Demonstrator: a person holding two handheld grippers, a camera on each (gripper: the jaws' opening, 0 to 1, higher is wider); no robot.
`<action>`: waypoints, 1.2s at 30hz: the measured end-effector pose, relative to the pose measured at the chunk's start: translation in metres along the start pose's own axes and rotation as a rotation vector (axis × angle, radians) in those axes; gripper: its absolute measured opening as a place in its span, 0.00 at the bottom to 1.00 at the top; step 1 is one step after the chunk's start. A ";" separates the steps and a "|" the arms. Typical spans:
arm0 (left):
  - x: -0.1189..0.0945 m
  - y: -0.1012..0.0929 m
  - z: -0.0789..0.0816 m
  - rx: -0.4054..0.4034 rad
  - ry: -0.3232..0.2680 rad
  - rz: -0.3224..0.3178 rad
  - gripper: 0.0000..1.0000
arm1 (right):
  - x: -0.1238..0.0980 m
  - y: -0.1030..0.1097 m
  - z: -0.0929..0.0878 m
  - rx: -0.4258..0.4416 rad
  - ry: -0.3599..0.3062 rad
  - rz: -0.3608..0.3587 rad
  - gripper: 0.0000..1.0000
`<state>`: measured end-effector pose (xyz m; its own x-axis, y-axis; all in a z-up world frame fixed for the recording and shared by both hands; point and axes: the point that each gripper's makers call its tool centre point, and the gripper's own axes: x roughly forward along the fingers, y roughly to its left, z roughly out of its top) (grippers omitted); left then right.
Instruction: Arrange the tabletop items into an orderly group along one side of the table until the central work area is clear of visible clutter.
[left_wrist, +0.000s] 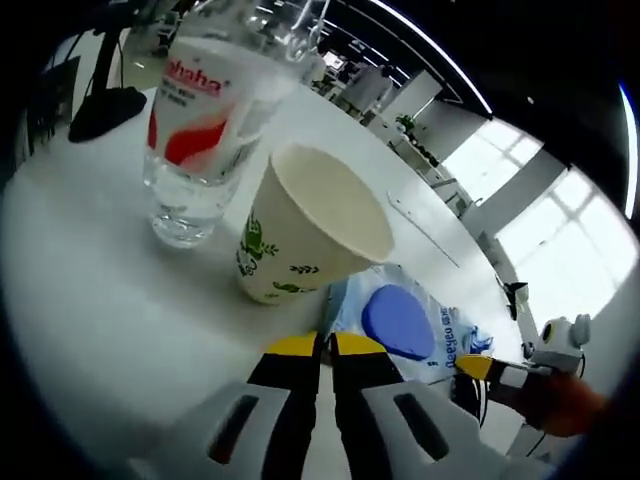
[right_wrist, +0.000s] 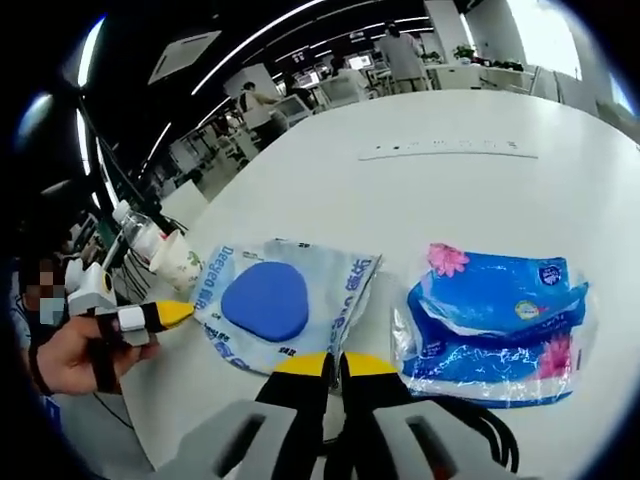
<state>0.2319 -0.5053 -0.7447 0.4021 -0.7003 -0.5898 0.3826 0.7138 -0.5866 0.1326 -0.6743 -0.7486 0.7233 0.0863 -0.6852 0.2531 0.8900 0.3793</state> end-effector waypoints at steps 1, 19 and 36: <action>0.001 0.000 0.000 0.004 0.002 0.000 0.01 | -0.002 0.000 0.000 0.003 -0.002 -0.003 0.01; -0.016 -0.001 0.002 0.030 -0.004 0.004 0.16 | -0.018 0.001 0.000 -0.015 -0.010 -0.016 0.06; -0.032 -0.004 -0.011 0.028 -0.009 -0.007 0.14 | -0.035 -0.003 -0.007 0.012 -0.024 -0.026 0.07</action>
<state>0.2083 -0.4864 -0.7296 0.4073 -0.7050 -0.5806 0.4081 0.7092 -0.5749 0.1024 -0.6768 -0.7301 0.7318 0.0522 -0.6795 0.2797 0.8862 0.3693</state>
